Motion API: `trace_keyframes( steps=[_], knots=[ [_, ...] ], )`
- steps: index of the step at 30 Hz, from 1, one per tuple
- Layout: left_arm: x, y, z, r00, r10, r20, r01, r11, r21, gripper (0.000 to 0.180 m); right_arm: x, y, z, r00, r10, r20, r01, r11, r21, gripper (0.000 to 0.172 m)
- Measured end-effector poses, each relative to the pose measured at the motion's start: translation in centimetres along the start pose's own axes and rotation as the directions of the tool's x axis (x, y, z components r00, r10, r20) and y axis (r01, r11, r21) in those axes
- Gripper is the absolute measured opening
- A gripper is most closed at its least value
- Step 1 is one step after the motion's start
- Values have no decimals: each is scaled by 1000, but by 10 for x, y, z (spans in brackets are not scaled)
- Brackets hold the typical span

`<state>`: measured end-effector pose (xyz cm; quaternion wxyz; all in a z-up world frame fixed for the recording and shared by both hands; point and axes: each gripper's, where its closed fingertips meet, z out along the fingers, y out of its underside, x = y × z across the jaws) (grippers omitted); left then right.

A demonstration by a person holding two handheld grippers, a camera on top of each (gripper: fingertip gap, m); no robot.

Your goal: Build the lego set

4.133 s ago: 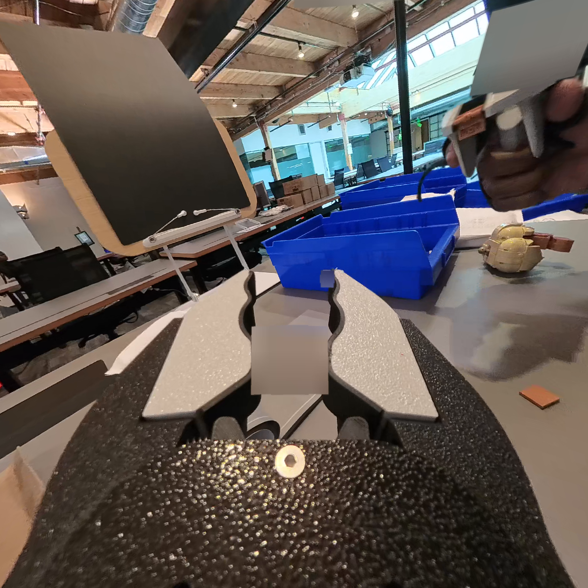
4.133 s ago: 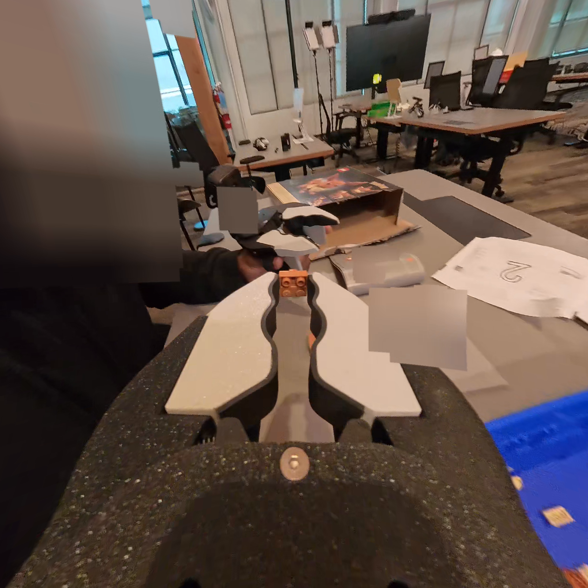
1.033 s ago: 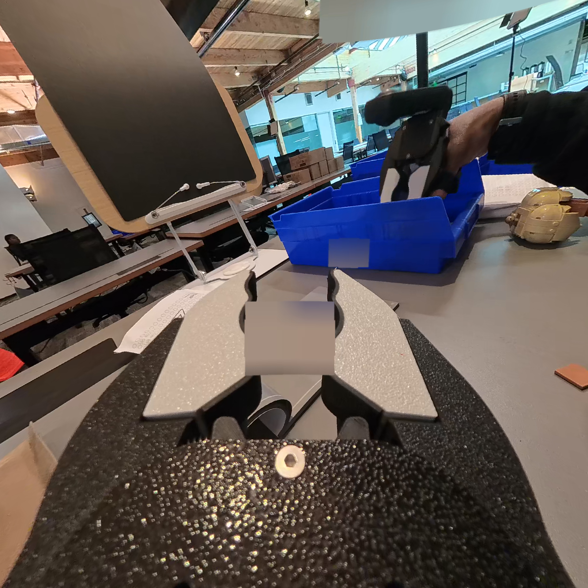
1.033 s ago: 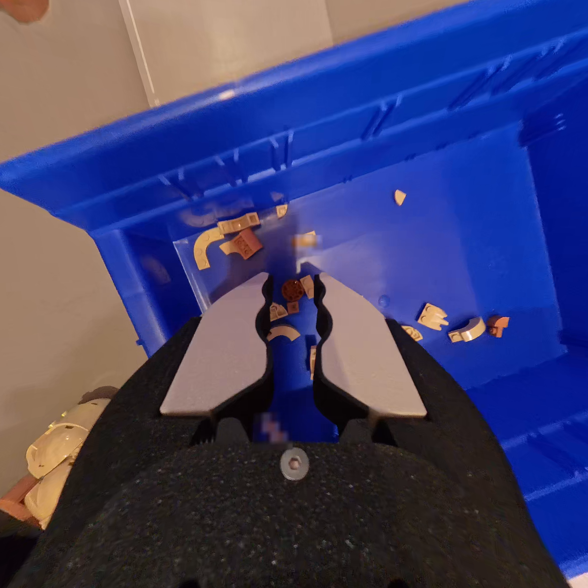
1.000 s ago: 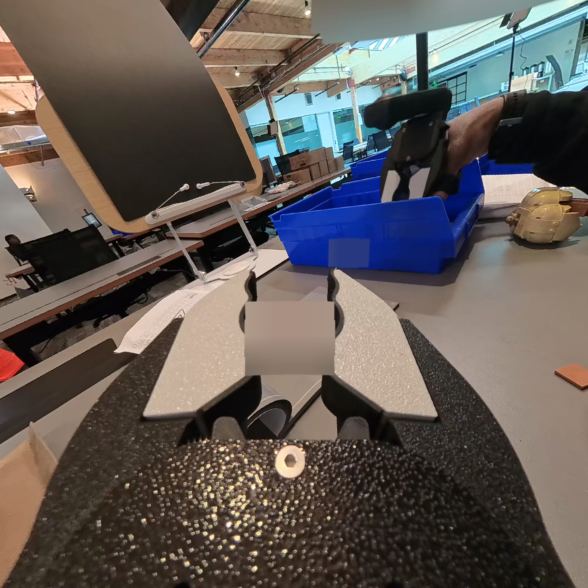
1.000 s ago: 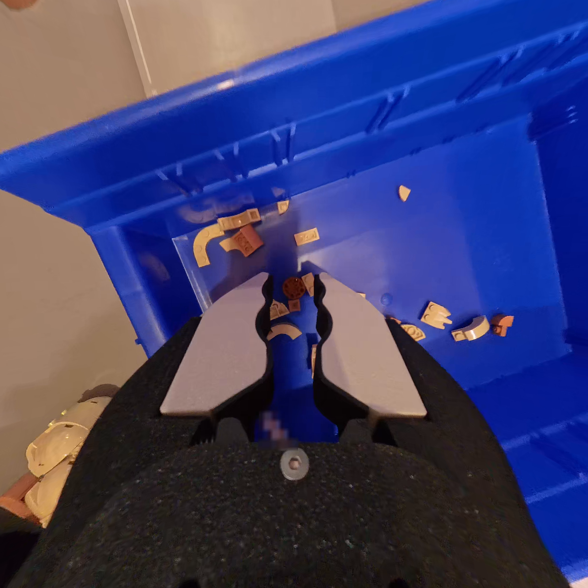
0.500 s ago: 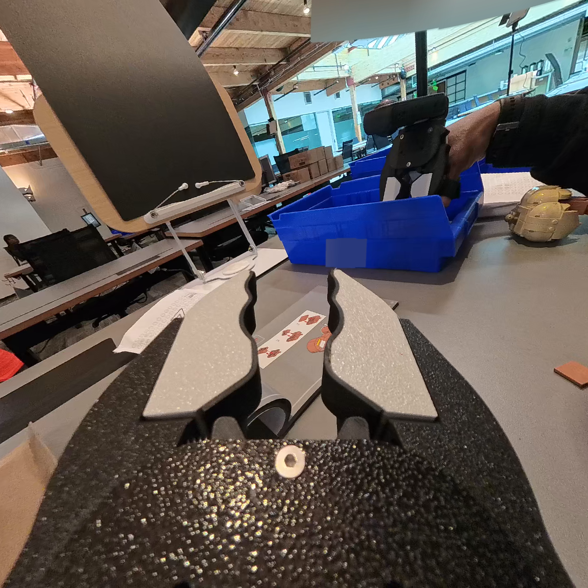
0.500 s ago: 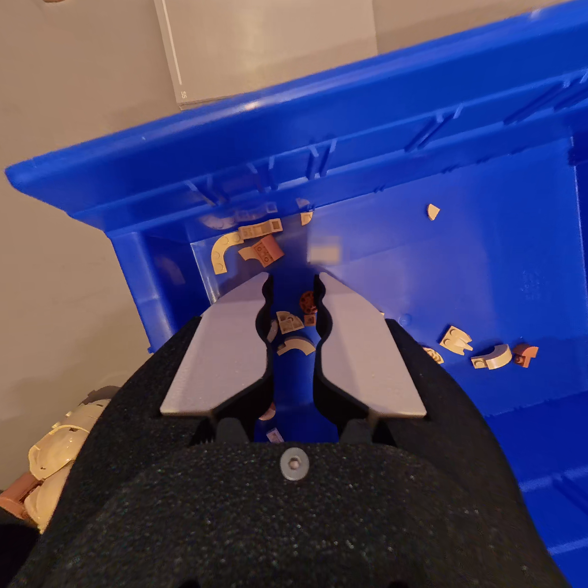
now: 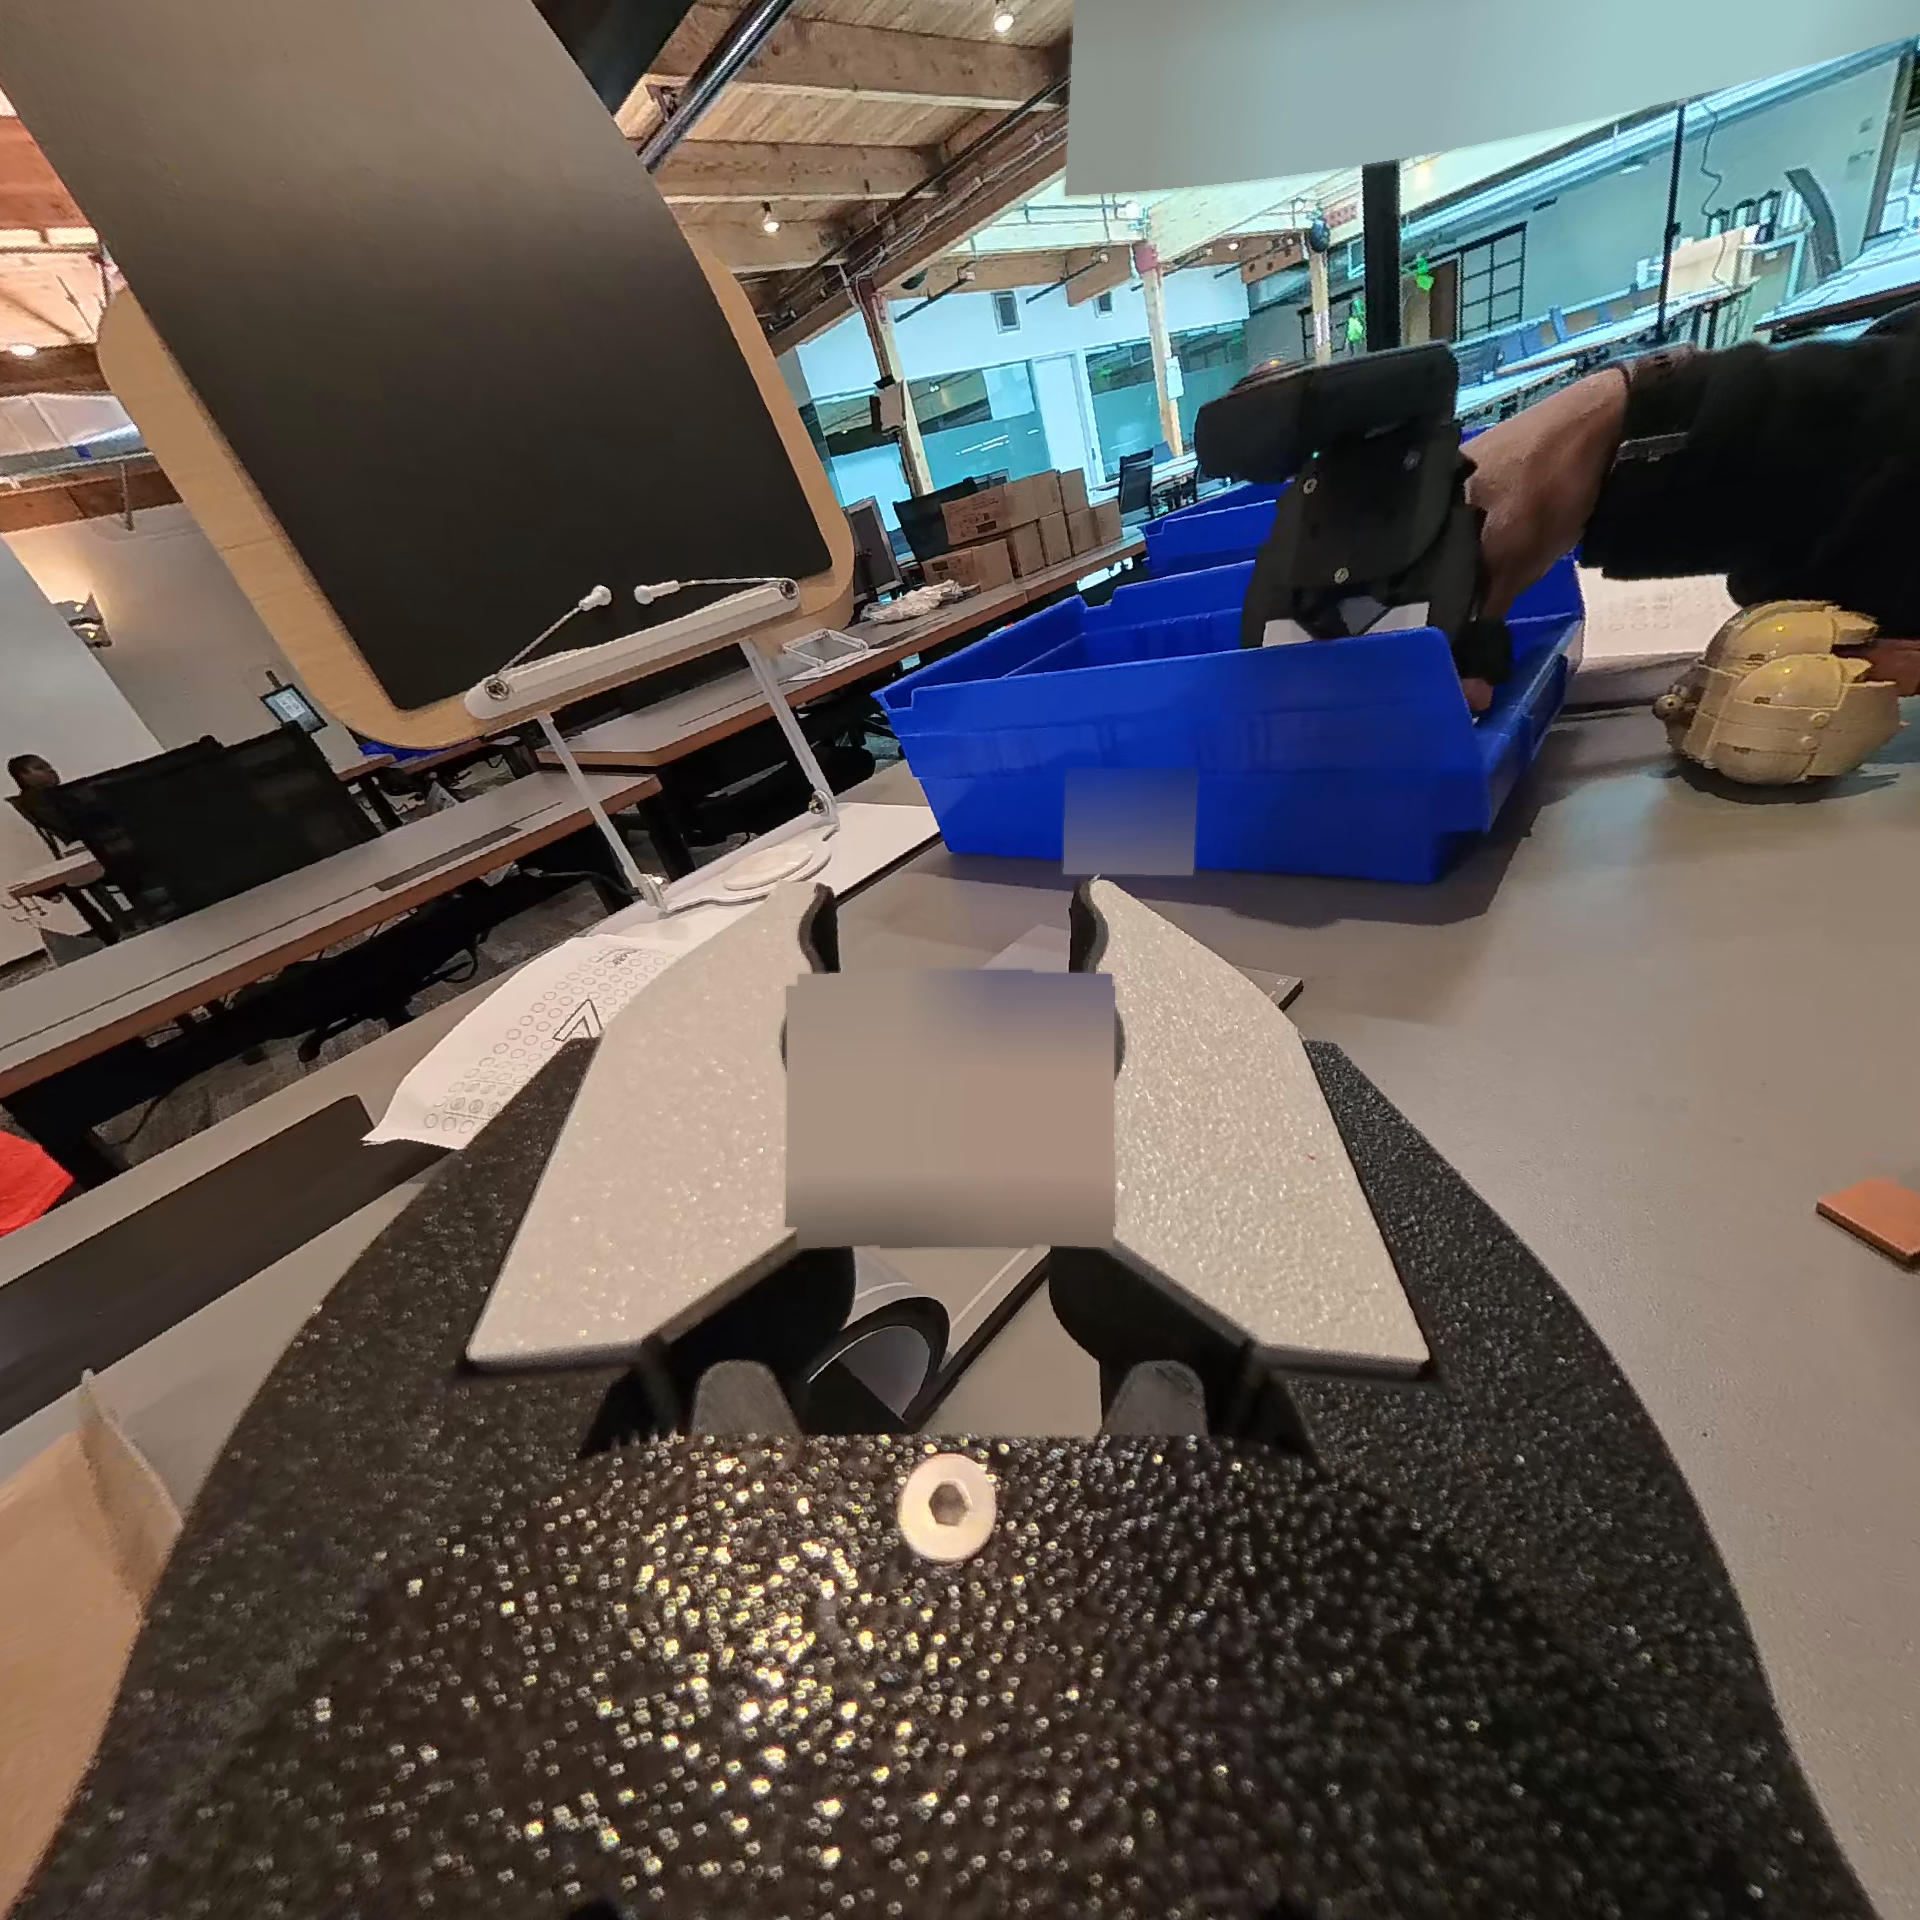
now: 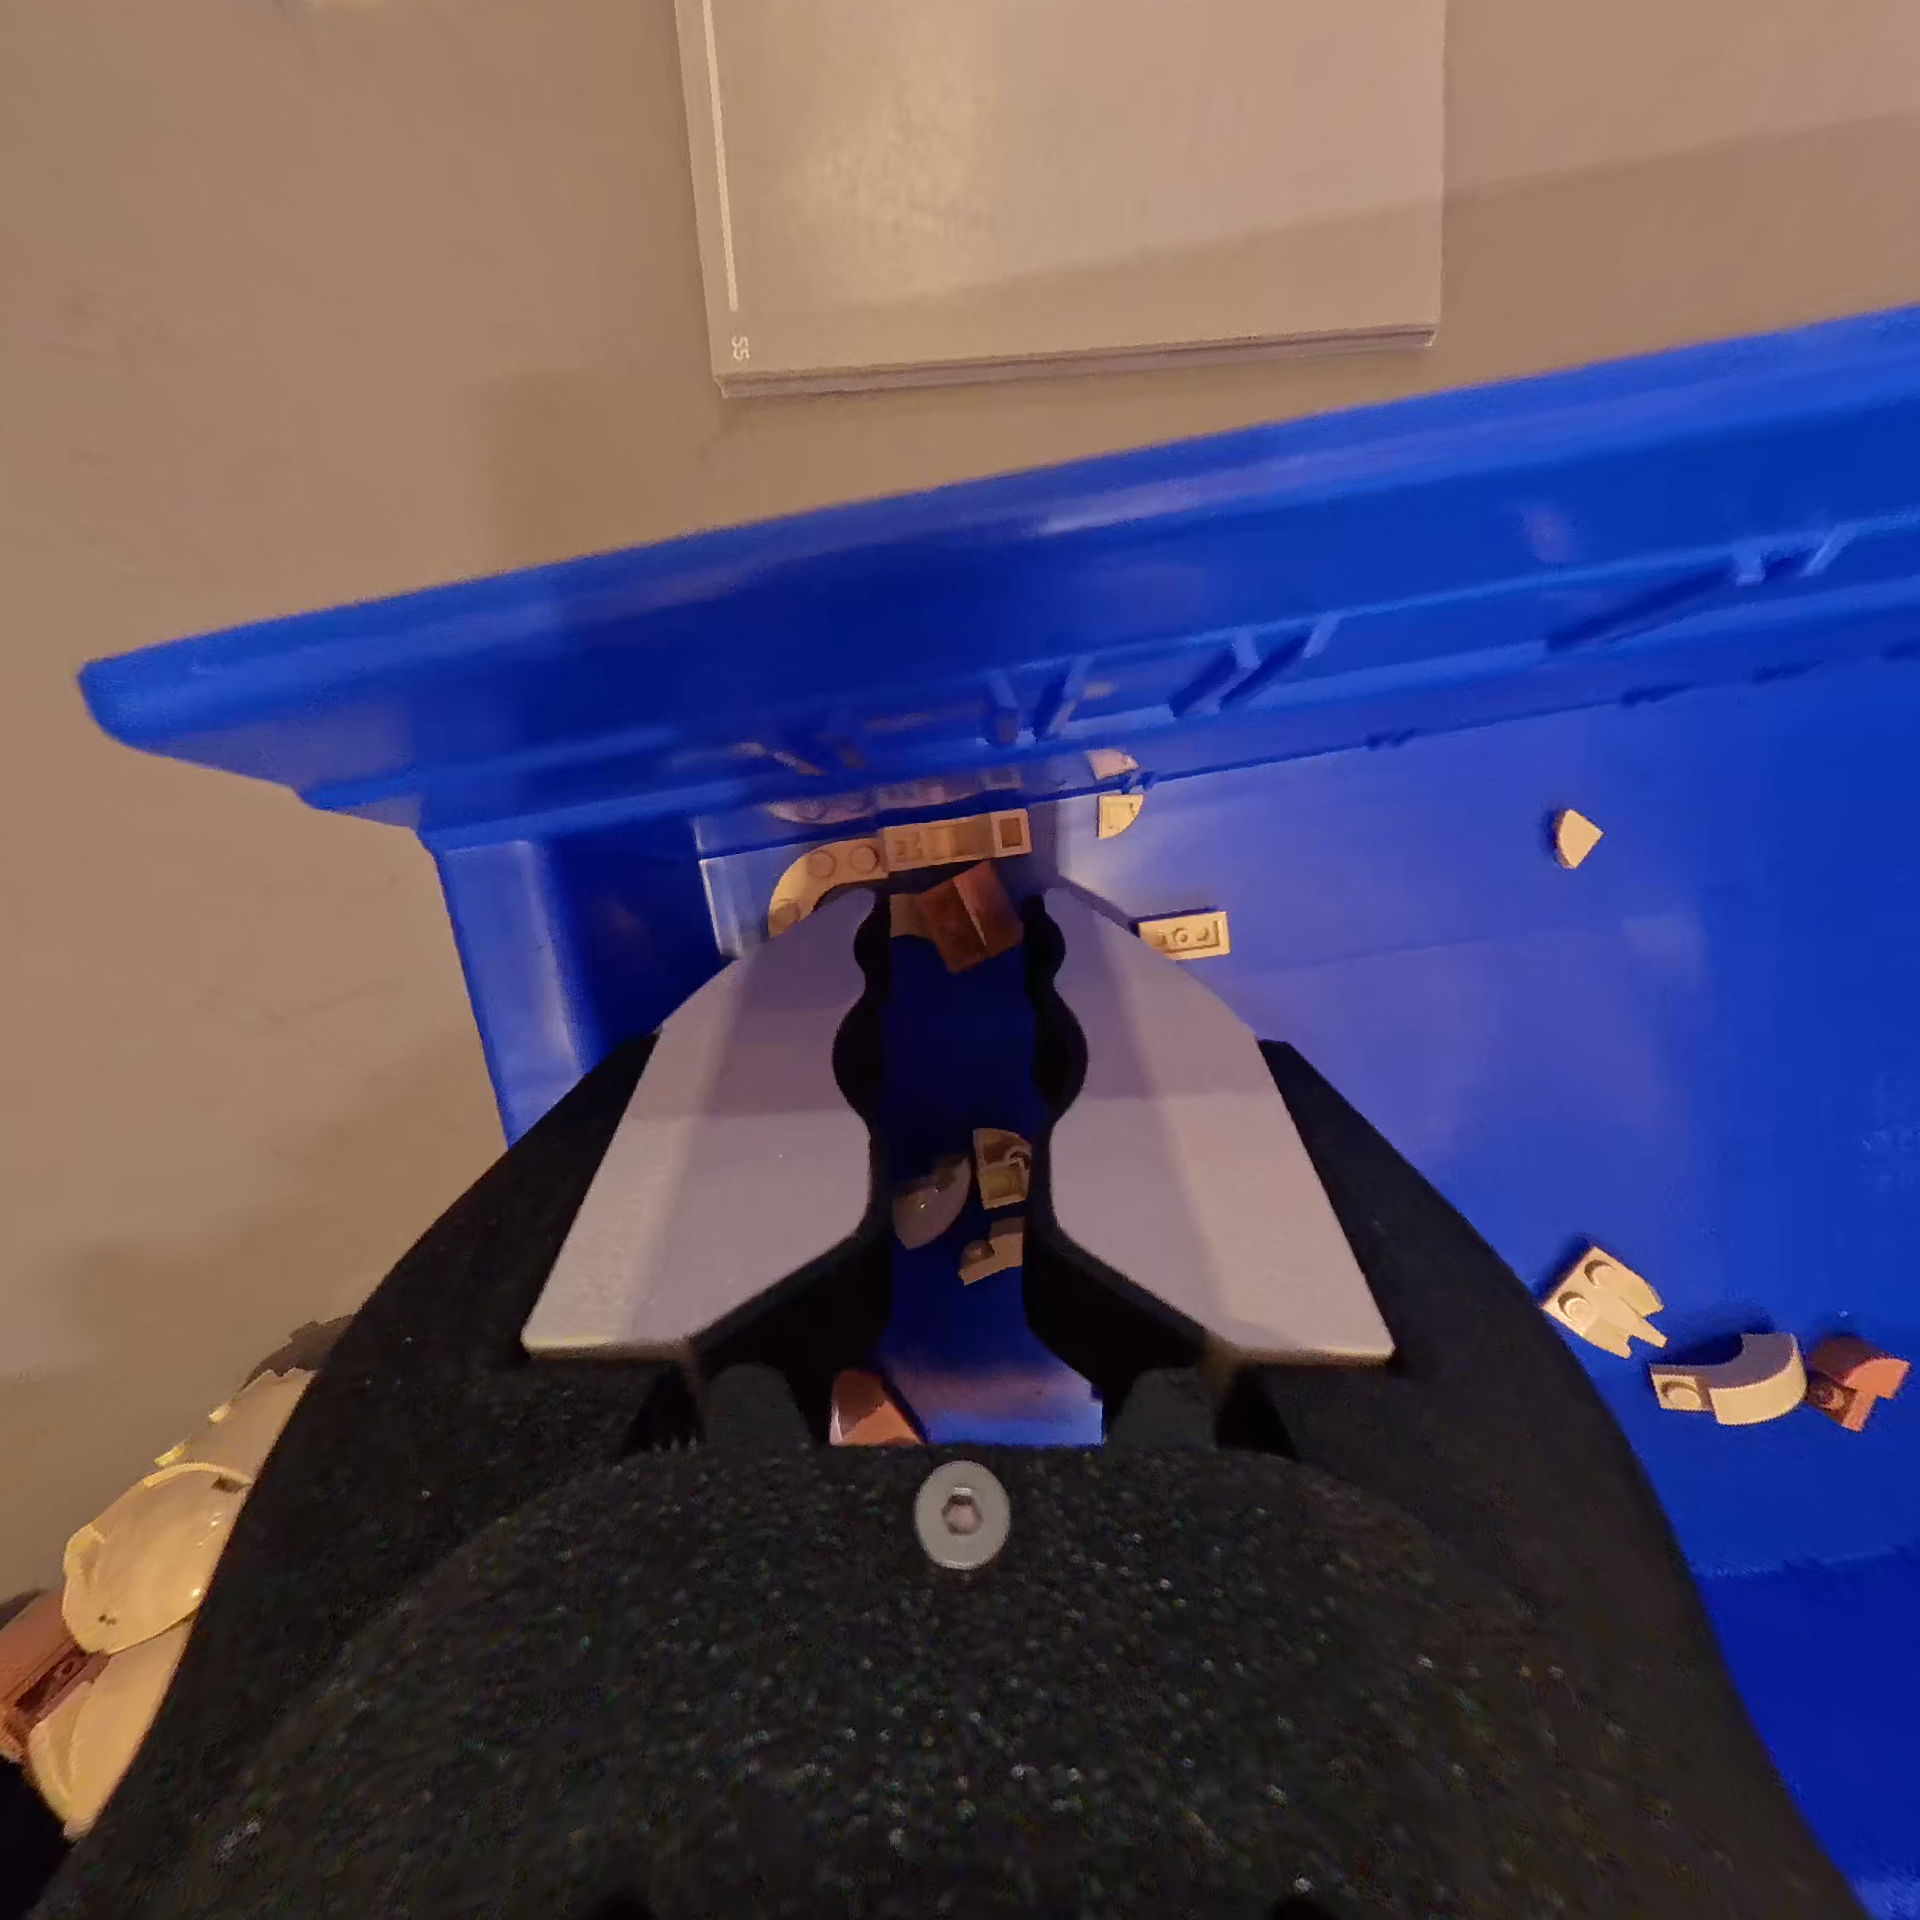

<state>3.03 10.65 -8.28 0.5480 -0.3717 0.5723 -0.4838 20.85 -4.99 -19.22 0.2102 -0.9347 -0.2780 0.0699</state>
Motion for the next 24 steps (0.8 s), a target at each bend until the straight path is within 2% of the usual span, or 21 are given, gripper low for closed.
trace_keyframes(
  steps=[24],
  knots=[
    [-4,-3,-2,1000,8,16,-8,1000,4,42,8,0,-6,999,48,-25,-47,999,21,17]
  ],
)
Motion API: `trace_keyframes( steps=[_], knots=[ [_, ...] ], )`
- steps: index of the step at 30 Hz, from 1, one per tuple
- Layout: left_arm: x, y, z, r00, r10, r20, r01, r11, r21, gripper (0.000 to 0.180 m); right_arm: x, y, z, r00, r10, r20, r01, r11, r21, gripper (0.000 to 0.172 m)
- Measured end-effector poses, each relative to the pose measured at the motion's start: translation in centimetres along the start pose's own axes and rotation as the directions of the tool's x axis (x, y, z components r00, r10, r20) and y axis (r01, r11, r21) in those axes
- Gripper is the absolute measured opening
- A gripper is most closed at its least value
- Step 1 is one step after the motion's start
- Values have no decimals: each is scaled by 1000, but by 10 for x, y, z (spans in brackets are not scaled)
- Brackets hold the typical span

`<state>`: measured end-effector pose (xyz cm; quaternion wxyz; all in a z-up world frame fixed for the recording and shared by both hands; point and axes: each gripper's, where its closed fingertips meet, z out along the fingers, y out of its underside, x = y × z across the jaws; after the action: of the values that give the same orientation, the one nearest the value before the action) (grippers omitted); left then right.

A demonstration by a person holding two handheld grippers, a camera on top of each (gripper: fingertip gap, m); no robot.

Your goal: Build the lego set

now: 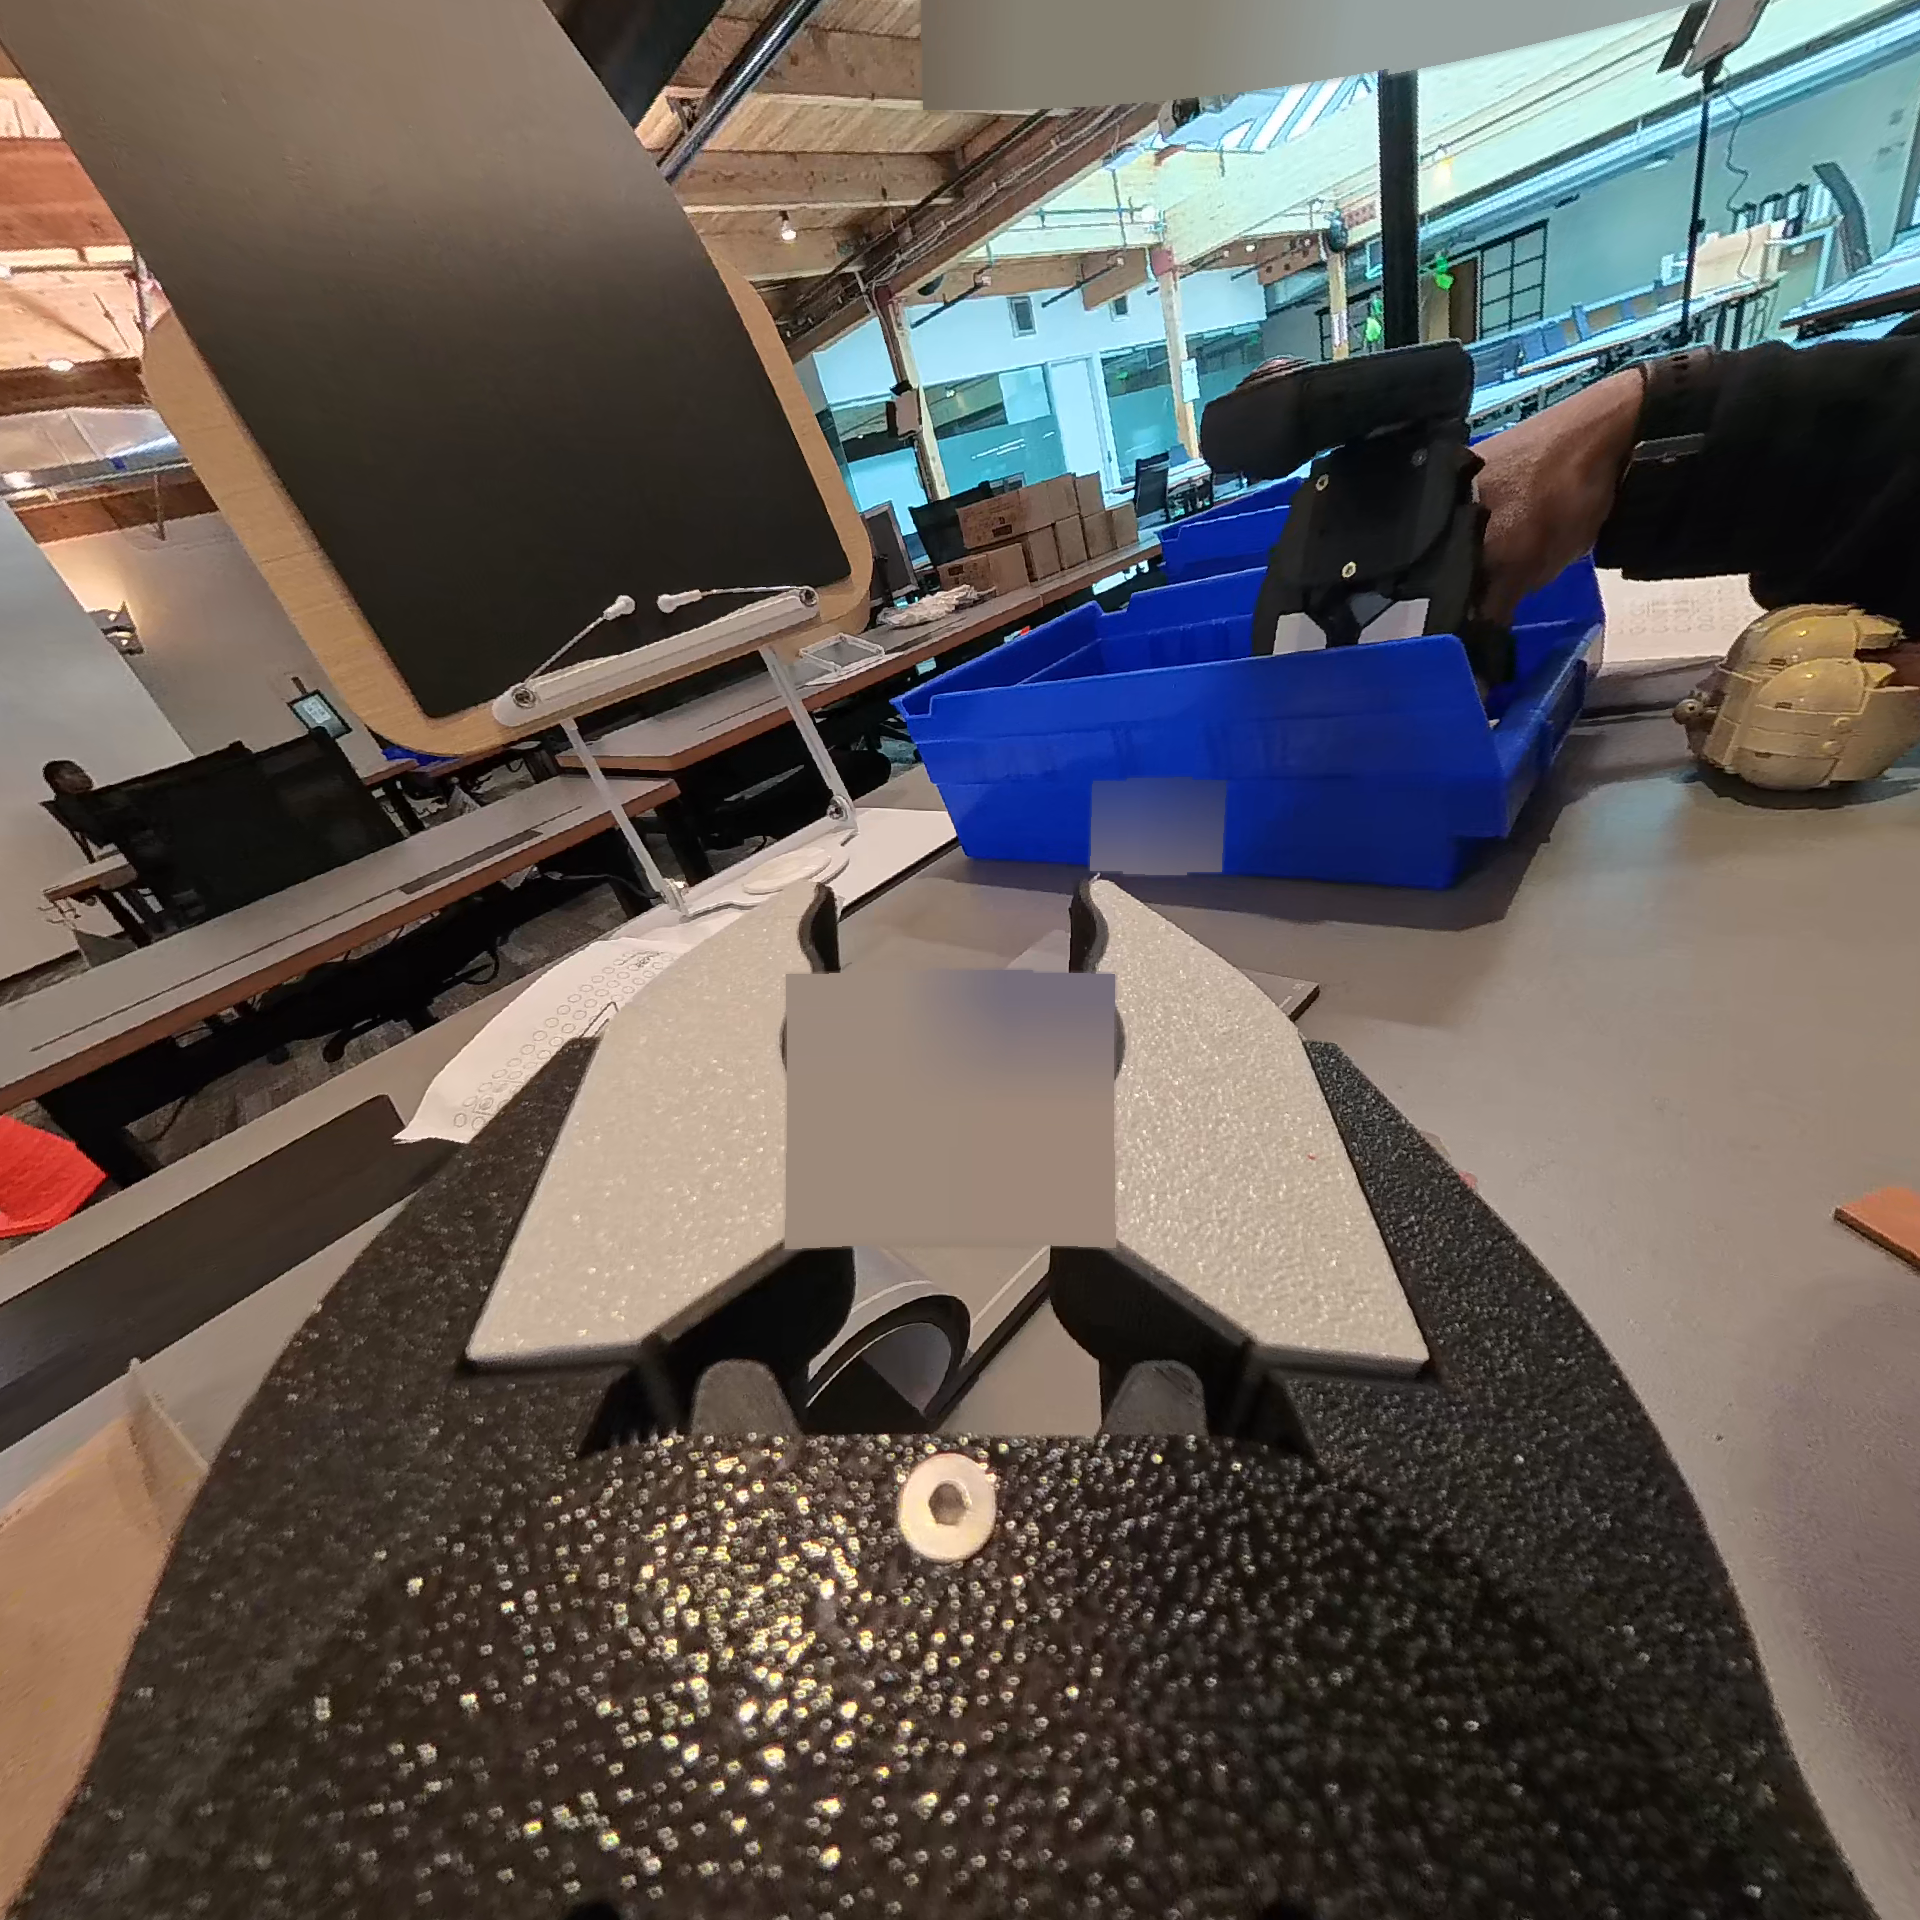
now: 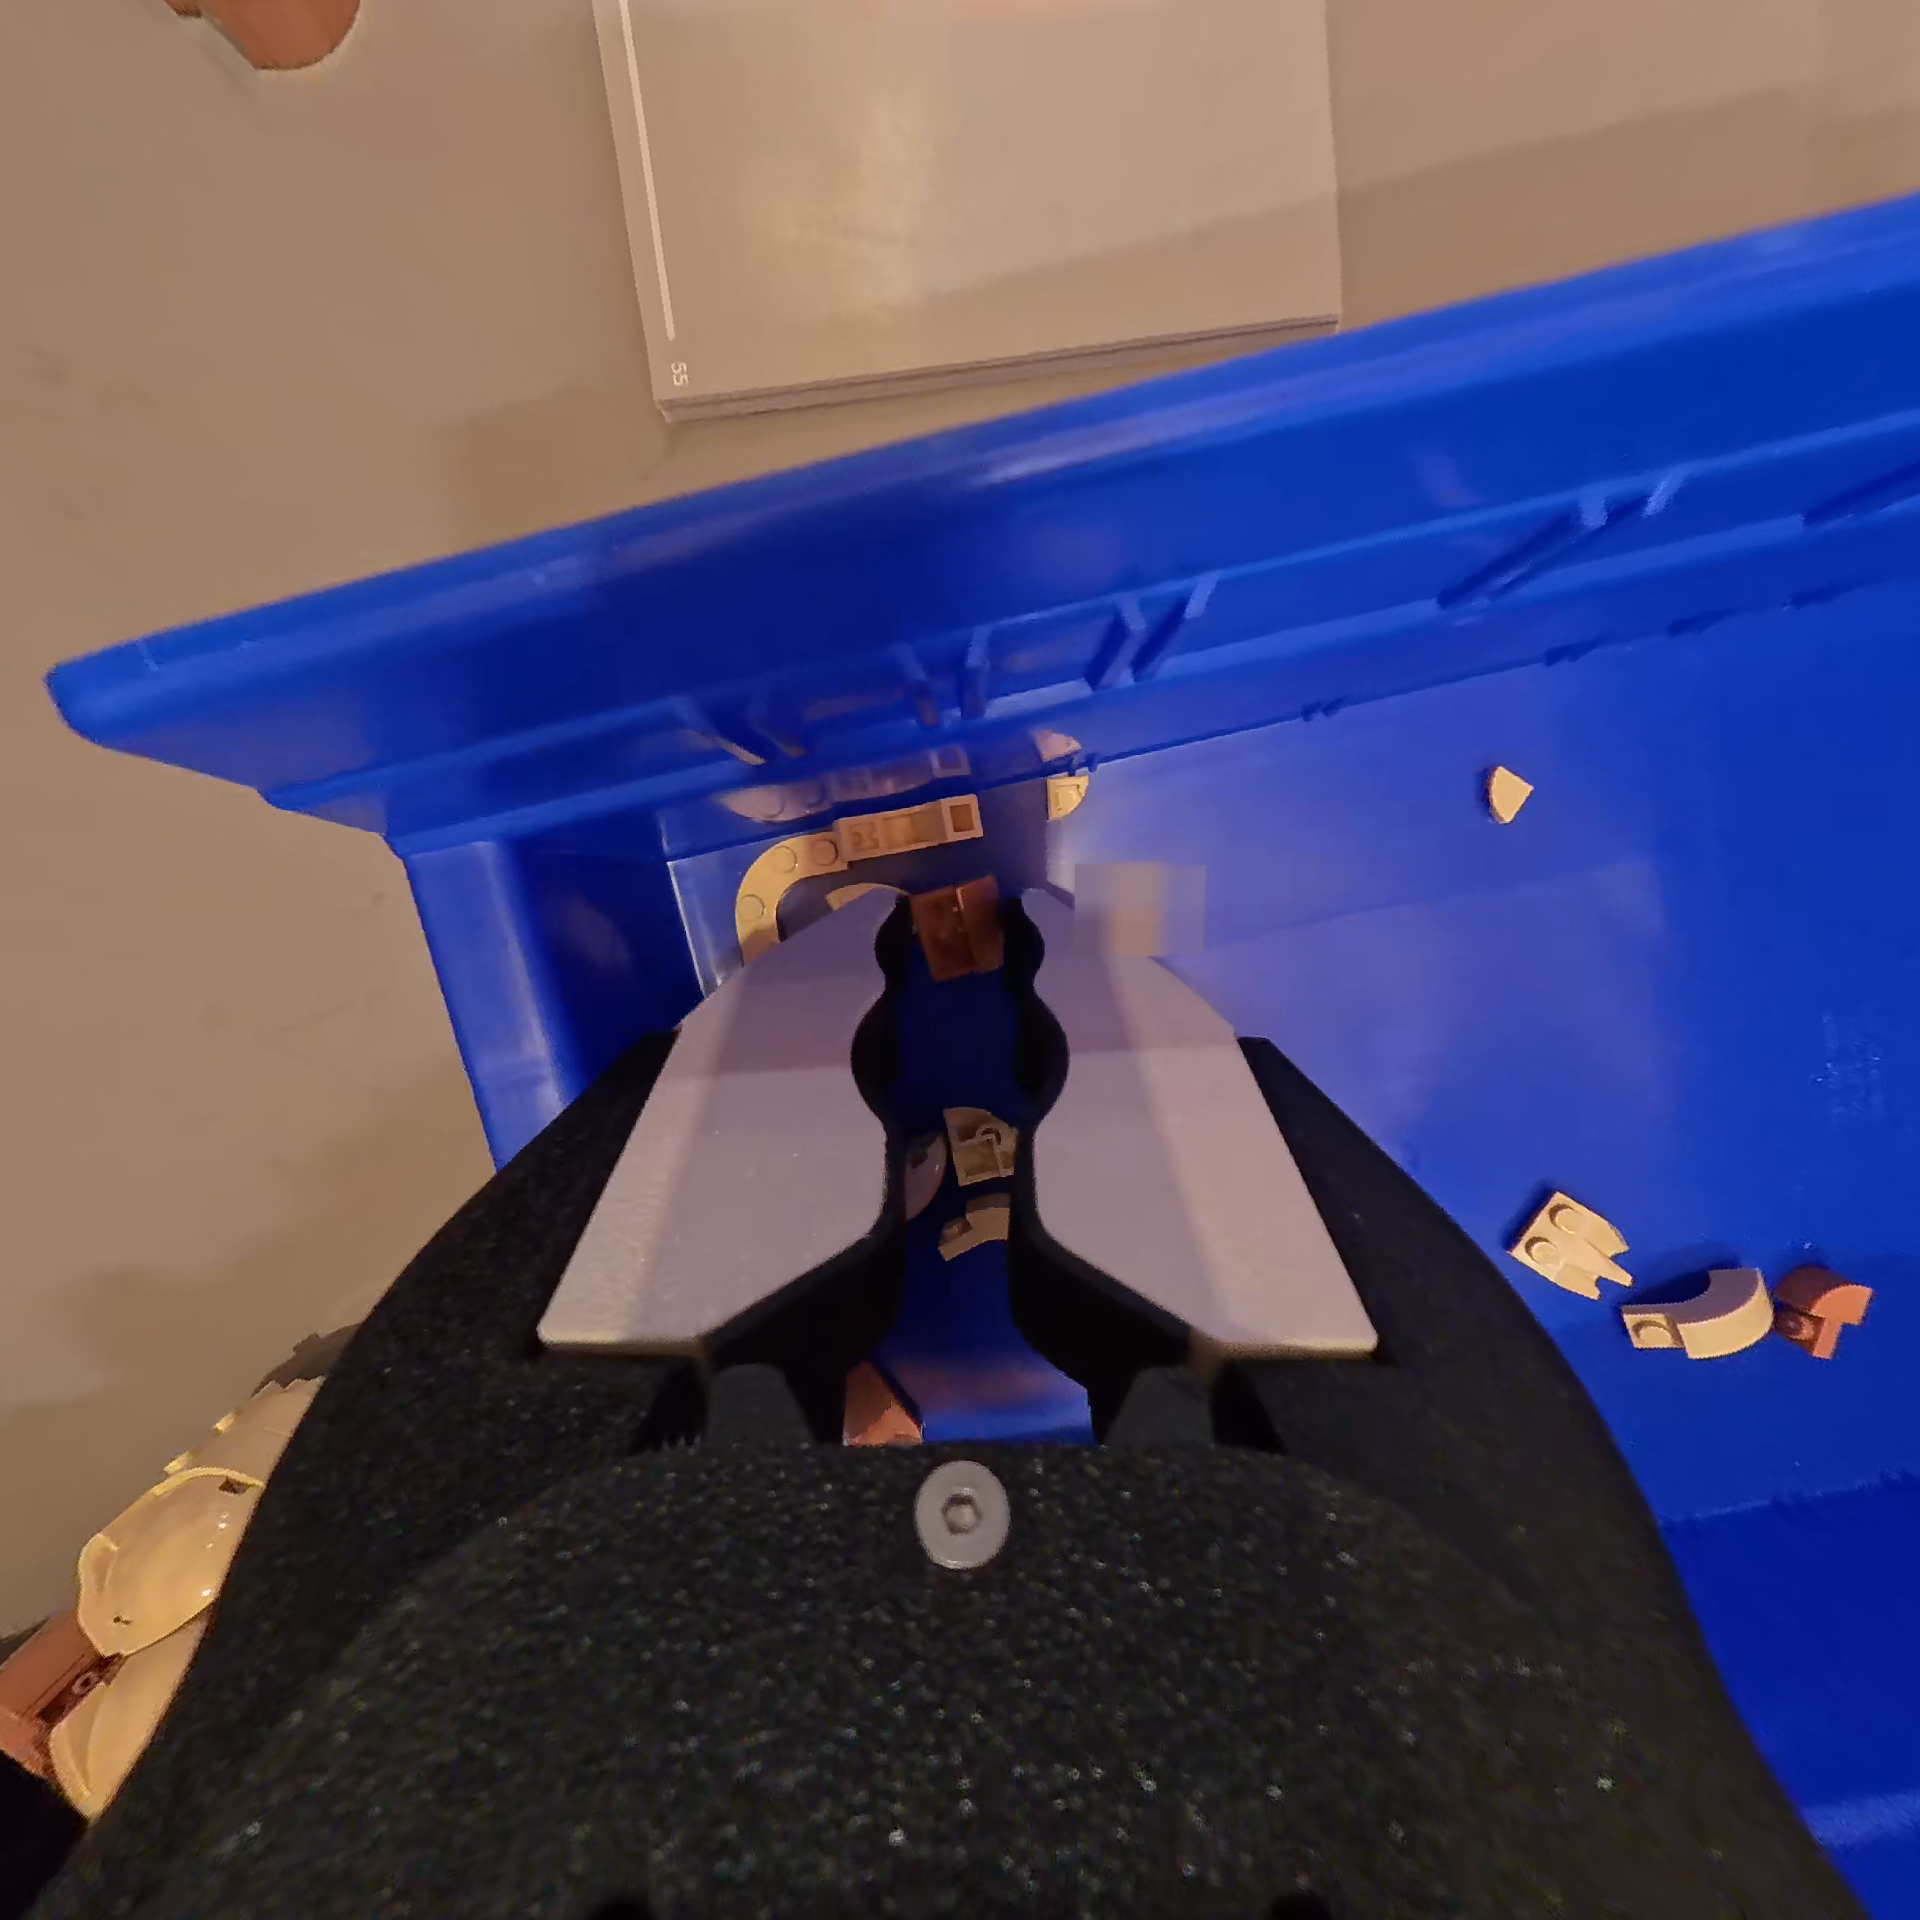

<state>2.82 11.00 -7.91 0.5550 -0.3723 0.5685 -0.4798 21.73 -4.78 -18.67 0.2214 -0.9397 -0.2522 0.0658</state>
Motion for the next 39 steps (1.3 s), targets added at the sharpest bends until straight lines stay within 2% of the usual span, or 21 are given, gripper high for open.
trace_keyframes(
  steps=[5,9,12,15,20,24,28,31,34,39],
  knots=[
    [-1,0,1,1000,-4,5,4,1000,1,42,0,-3,-7,1000,12,-3,-12,1000,27,16],
    [0,0,3,1000,-13,5,13,1000,5,42,-3,-20,-34,999,36,25,-40,986,165,16],
    [1,2,5,1000,-6,2,6,1000,-3,42,-13,-44,-69,995,36,96,-69,929,363,16],
    [2,2,6,1000,-3,1,3,1000,-2,42,-26,-61,-97,987,12,159,-93,856,508,16],
    [3,-2,5,1000,21,7,-21,1000,6,42,-58,-87,-120,977,-77,197,-60,792,608,16],
    [3,-4,3,998,53,17,-53,999,11,42,-111,-118,-96,970,-189,154,80,844,531,16],
    [-1,-6,0,997,73,34,-73,997,11,42,-188,-140,-30,919,-342,195,245,886,394,16],
    [-4,-6,-2,996,76,44,-77,997,10,41,-229,-143,18,886,-412,213,342,891,300,16],
    [-5,-6,-3,995,87,50,-87,996,9,41,-239,-136,51,872,-462,163,431,882,193,16],
    [-5,-5,-2,994,95,50,-95,995,5,41,-242,-134,63,877,-444,186,412,892,187,16]
  ],
)
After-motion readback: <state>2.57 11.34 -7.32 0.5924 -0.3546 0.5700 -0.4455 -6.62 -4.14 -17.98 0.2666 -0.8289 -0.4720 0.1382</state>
